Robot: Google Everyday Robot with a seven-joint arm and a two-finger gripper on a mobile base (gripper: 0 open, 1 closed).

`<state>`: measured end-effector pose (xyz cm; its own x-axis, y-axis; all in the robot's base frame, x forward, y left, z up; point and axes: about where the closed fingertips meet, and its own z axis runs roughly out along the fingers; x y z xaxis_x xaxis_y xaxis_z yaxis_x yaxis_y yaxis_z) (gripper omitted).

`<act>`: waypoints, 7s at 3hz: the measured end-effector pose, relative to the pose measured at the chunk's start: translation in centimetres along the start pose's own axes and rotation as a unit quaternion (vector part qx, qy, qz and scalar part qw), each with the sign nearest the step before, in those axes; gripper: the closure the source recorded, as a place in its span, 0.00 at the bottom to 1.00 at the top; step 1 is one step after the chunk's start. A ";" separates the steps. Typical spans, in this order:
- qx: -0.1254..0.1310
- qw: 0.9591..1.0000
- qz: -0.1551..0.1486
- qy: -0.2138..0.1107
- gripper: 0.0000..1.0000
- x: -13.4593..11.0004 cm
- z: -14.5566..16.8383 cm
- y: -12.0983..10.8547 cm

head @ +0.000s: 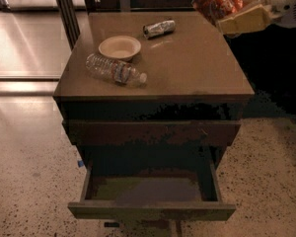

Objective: Place coke can into middle drawer

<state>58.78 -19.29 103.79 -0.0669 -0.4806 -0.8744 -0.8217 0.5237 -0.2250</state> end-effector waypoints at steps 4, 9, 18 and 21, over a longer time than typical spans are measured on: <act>0.013 0.995 0.079 -0.065 1.00 2.4 0.1 5.7; 0.073 0.964 0.250 -0.063 1.00 17.4 4.4 12.2; 0.001 0.887 0.435 0.152 0.62 50.6 22.1 22.7; 0.001 0.887 0.435 0.152 0.00 50.6 22.1 22.7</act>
Offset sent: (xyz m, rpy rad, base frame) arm -0.0158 0.0039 0.0090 0.0128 -0.0305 -0.0360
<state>49.30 -16.16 44.96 -0.8257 -0.0609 -0.5608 -0.3831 0.7903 0.4782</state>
